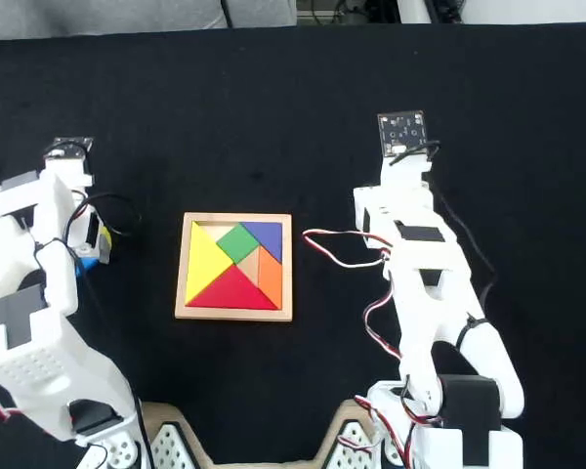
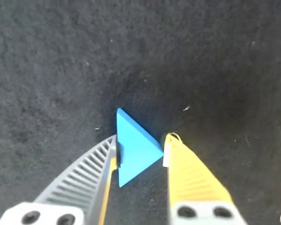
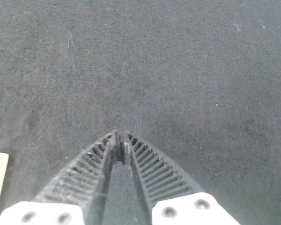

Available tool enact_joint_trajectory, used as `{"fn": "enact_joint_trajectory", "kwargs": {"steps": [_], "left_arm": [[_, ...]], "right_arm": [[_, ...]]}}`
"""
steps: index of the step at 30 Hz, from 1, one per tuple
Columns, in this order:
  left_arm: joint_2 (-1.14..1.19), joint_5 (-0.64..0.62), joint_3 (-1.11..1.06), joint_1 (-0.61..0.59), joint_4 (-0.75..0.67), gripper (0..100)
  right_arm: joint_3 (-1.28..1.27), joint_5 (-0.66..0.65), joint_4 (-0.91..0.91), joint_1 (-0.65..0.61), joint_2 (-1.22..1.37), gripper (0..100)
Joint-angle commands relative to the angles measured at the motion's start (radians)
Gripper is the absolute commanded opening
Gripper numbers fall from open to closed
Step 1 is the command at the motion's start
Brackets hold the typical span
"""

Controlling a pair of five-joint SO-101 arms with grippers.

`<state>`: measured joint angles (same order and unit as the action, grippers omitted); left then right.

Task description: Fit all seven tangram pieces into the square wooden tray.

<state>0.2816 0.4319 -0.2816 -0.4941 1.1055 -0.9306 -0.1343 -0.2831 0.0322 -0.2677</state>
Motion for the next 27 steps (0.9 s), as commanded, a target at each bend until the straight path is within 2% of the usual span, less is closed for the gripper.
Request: {"fn": "enact_joint_trajectory", "kwargs": {"steps": [1, 9, 18, 22, 27], "left_arm": [[-0.121, 0.012, 0.059, 0.048, 0.074, 6], [-0.381, 0.244, 0.062, 0.219, 0.163, 6], [-0.485, 0.695, 0.067, 0.479, 0.167, 6], [-0.45, 0.761, 0.102, 0.588, 0.143, 6], [-0.302, 0.815, 0.142, 0.656, 0.146, 6]], "right_arm": [[0.005, -0.006, 0.018, -0.011, -0.002, 1.1], [0.005, -0.006, 0.018, -0.008, -0.002, 1.1], [0.008, -0.006, 0.02, 0.031, -0.002, 1.1], [0.002, -0.006, 0.046, 0.041, -0.002, 1.1], [0.004, 0.003, 0.06, 0.087, -0.002, 1.1]]}}
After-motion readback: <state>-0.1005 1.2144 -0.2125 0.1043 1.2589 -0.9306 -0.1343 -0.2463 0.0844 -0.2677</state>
